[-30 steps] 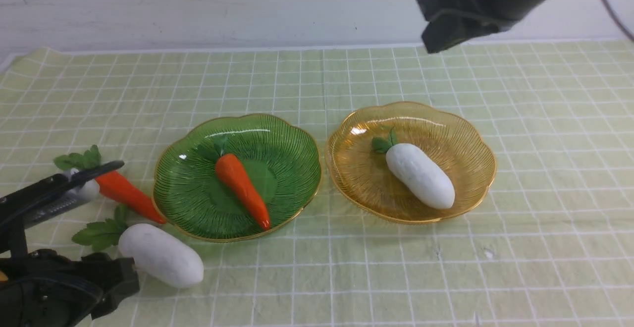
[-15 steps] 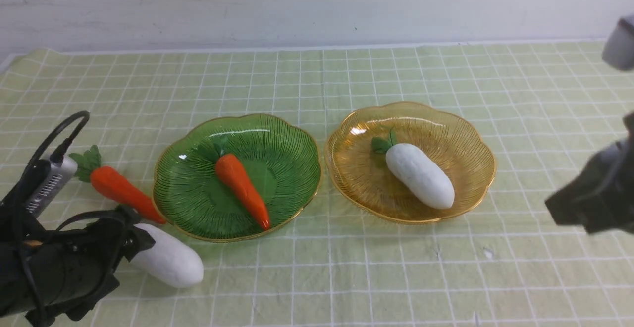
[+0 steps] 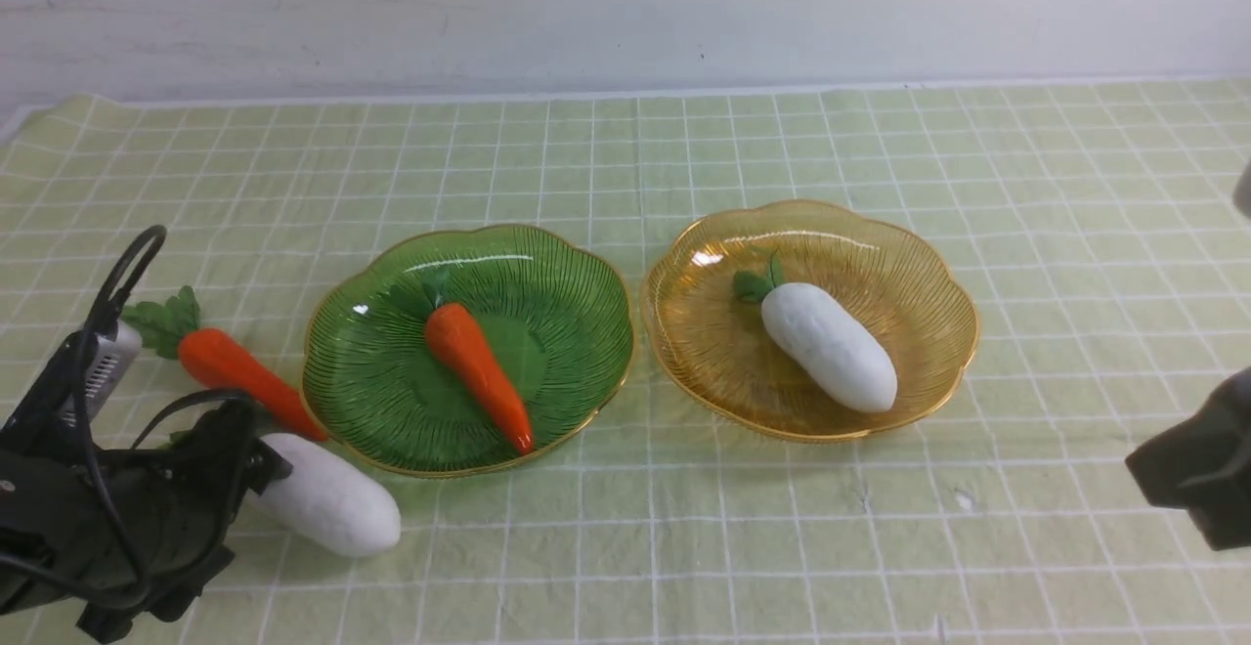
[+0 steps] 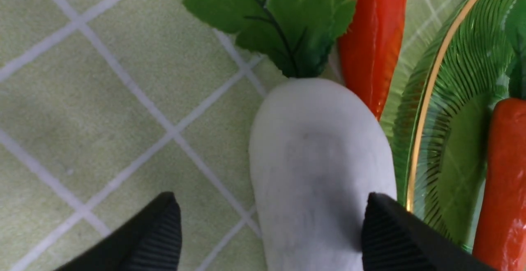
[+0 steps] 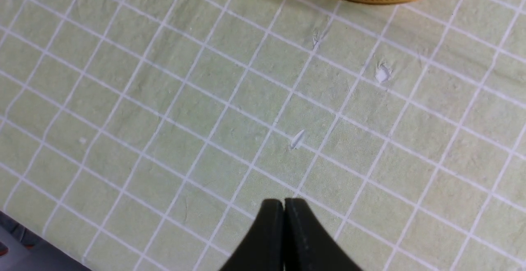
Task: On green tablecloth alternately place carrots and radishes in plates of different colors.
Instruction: 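Pick up the white radish and place it on the plate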
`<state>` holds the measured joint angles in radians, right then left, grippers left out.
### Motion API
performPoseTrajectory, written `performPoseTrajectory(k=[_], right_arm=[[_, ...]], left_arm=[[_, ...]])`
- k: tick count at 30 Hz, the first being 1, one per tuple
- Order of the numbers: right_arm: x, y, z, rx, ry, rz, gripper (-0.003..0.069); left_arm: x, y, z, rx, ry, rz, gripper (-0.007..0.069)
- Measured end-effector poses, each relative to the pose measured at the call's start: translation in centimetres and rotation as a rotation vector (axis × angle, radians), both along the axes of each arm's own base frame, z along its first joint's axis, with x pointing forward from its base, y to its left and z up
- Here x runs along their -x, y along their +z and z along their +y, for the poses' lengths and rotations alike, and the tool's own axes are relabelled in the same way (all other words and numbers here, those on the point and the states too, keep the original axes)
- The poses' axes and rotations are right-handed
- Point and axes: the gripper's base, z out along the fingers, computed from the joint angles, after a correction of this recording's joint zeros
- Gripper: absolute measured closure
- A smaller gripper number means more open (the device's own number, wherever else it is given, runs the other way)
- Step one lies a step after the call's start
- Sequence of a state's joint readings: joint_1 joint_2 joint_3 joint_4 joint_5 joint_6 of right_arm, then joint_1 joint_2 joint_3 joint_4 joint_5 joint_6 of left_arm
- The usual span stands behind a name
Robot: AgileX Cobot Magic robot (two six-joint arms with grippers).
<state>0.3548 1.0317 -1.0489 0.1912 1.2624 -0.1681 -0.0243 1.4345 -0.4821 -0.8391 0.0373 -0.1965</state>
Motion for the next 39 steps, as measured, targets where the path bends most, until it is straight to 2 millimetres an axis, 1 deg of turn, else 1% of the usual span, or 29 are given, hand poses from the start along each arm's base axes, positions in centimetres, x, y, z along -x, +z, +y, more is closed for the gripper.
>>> performPoseTrajectory(k=[3,7,12,16,19,22,27,31,32,33,36,39], right_arm=[[0.0,0.0,0.0,0.000,0.000,0.000,0.0673],[0.0,0.0,0.0,0.000,0.000,0.000,0.0673],[0.0,0.0,0.0,0.000,0.000,0.000,0.0673],[0.0,0.0,0.0,0.000,0.000,0.000,0.0673],[0.0,0.0,0.0,0.000,0.000,0.000,0.0673],[0.0,0.0,0.0,0.000,0.000,0.000,0.0673],[0.0,0.0,0.0,0.000,0.000,-0.001,0.0673],[0.0,0.0,0.0,0.000,0.000,-0.001,0.0673],[0.0,0.0,0.0,0.000,0.000,-0.001,0.0673],[0.0,0.0,0.0,0.000,0.000,-0.001,0.0673],[0.0,0.0,0.0,0.000,0.000,-0.001,0.0673],[0.0,0.0,0.0,0.000,0.000,-0.001,0.0673]], left_arm=[[-0.3,0.3,-0.1,0.012,-0.010,0.000,0.0104],[-1.2,1.1,-0.3,0.026,-0.024,-0.023,0.0104],[-1.5,1.4,-0.4,0.026,-0.024,-0.032,0.0104],[-1.6,0.8,-0.3,0.024,-0.022,-0.011,0.0104],[-2.0,-0.3,-0.2,0.014,-0.005,0.020,0.0104],[-2.6,-0.7,0.0,-0.001,0.014,0.015,0.0104],[-2.7,-1.2,0.0,-0.004,0.016,0.034,0.0104],[-2.7,-1.3,0.0,-0.011,0.007,0.036,0.0127],[-2.7,-1.3,0.0,-0.013,0.003,0.037,0.0150],[-2.7,-1.3,0.0,-0.013,0.001,0.040,0.0189],[-2.6,-1.3,-0.1,-0.014,-0.022,0.047,0.0195],[-2.3,-0.7,-0.4,-0.040,-0.110,0.043,0.0195]])
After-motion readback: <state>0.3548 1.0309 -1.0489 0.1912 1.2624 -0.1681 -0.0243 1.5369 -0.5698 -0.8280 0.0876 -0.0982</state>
